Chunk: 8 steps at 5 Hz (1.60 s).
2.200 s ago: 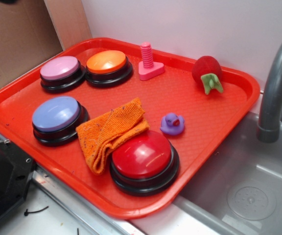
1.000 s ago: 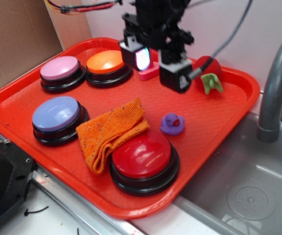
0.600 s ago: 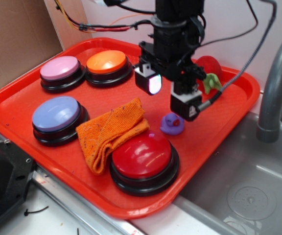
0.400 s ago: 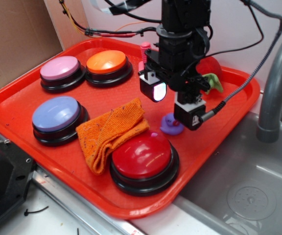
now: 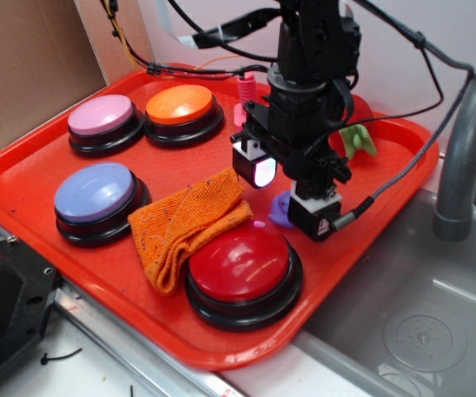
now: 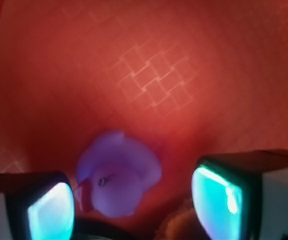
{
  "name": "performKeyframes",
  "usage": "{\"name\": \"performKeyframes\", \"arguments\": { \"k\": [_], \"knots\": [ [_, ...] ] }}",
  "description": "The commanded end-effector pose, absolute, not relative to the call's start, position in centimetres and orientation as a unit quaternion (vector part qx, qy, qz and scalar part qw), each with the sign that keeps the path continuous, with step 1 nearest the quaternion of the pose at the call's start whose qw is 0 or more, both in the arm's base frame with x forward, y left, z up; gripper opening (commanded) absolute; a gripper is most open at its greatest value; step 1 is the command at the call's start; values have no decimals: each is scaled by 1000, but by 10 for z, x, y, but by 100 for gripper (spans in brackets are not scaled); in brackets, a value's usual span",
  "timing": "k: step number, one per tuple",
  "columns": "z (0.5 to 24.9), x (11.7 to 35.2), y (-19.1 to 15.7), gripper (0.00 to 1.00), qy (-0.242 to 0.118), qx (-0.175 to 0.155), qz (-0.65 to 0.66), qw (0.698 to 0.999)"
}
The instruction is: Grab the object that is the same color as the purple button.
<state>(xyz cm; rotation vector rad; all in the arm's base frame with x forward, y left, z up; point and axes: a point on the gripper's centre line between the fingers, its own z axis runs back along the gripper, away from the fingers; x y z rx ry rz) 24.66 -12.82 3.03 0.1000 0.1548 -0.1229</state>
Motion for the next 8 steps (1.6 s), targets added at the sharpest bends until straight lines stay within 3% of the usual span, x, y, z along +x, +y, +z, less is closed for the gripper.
{"name": "performKeyframes", "arguments": {
  "k": [1,3,4,6,7,8],
  "knots": [
    [28,244,-132,0,76,47,-74,993],
    [27,244,-133,0,77,47,-74,993],
    [46,245,-128,0,67,35,-68,995],
    [137,250,-94,0,-8,2,-19,1000],
    [186,241,-64,0,-31,-3,24,999],
    [221,230,-33,0,-46,-13,72,996]
  ]
}}
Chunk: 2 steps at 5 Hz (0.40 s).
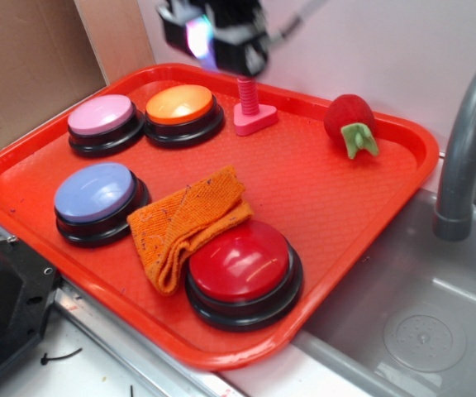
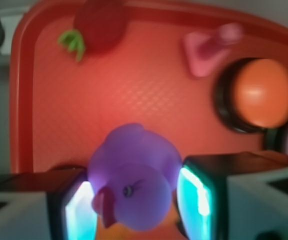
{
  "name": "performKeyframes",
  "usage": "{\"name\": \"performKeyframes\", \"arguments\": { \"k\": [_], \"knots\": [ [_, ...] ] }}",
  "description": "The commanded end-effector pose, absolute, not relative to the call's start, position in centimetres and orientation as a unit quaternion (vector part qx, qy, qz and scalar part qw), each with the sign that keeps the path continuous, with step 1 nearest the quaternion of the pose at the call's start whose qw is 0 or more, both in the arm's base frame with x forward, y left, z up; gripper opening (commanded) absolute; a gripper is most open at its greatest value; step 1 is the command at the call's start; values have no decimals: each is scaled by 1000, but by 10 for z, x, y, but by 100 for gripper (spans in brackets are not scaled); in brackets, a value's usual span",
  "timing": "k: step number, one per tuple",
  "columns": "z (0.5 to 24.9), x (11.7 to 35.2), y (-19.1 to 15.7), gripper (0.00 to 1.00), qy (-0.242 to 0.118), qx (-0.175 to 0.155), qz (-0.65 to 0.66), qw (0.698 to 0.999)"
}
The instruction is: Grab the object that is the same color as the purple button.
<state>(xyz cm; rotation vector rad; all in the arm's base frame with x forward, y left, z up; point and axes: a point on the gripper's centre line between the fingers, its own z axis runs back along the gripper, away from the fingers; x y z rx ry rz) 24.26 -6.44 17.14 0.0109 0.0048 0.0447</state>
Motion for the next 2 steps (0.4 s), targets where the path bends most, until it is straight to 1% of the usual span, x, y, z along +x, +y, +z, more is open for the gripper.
{"name": "performKeyframes", "arguments": {
  "k": [1,2],
  "knots": [
    [235,223,-12,0,-52,-16,93,994],
    [236,222,-8,0,-62,-11,80,995]
  ]
}}
